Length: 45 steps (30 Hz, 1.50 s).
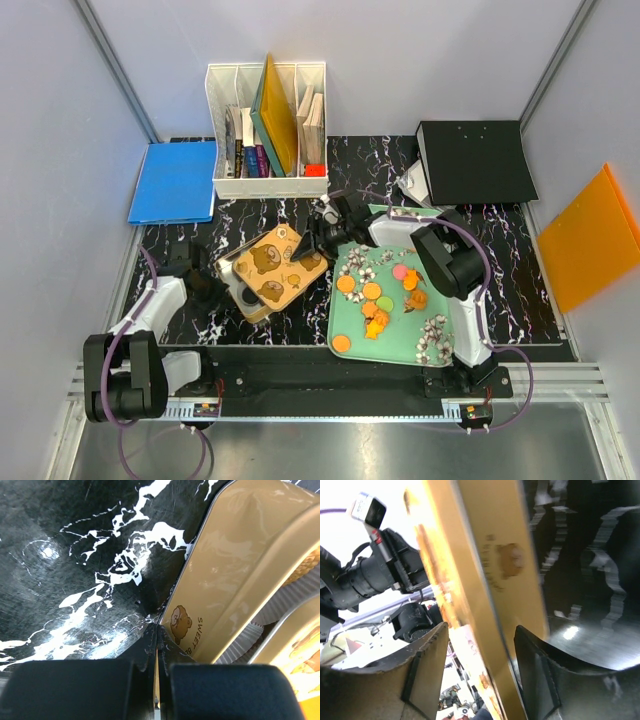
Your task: Pack the cookies
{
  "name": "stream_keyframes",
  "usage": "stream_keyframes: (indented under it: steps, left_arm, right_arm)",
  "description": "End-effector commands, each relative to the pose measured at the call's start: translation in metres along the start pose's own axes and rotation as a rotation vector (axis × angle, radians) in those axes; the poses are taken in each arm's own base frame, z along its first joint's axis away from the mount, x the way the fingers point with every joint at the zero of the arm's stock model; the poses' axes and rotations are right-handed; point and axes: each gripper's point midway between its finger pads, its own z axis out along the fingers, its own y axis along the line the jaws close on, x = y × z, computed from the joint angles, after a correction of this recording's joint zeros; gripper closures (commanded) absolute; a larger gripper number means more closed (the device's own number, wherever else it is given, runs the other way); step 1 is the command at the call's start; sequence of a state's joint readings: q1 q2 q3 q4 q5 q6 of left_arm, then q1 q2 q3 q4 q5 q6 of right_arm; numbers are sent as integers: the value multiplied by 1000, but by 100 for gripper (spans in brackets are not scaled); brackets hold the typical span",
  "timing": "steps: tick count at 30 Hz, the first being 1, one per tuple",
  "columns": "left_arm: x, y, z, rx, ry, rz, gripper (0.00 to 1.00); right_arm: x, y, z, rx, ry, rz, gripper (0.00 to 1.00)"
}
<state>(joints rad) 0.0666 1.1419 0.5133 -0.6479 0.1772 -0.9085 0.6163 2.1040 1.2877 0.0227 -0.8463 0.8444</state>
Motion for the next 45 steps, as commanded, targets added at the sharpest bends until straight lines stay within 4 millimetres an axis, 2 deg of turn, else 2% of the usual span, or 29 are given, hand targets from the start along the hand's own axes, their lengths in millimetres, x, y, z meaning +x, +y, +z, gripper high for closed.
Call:
stream_keyframes:
  steps: [1,5,9,16,19,23,28,35,45]
  left_arm:
    - [1,-10,1,42,7,0,100]
    - [2,-10,1,46,12,6,100]
    - [2,-10,1,46,13,10,100]
    - [2,-12,2,52,18,11,100]
    - [2,-13,3,54,21,14,100]
    - [1,-14,3,54,21,14,100]
    - [1,-16,4,57,26,19,100]
    - [2,-20,4,64,30,22,100]
    - [2,-24,4,77,31,27,100]
  right_arm:
    - [-2,36,7,-36,-10,-73,34]
    - [1,28,9,25,-5,-61,30]
    - [-4,20,2,116,-30,-98,25]
    - [-14,-12,-13,354,-78,-133,20]
    - [-15,-20,-20,419,-83,-157,20]
    - [-16,-17,-22,426,-81,-176,20]
    - [-15,-1,-18,387,-67,-205,26]
    - [-9,18,-5,351,-47,-191,34]
    - [-2,21,13,372,-18,-185,39]
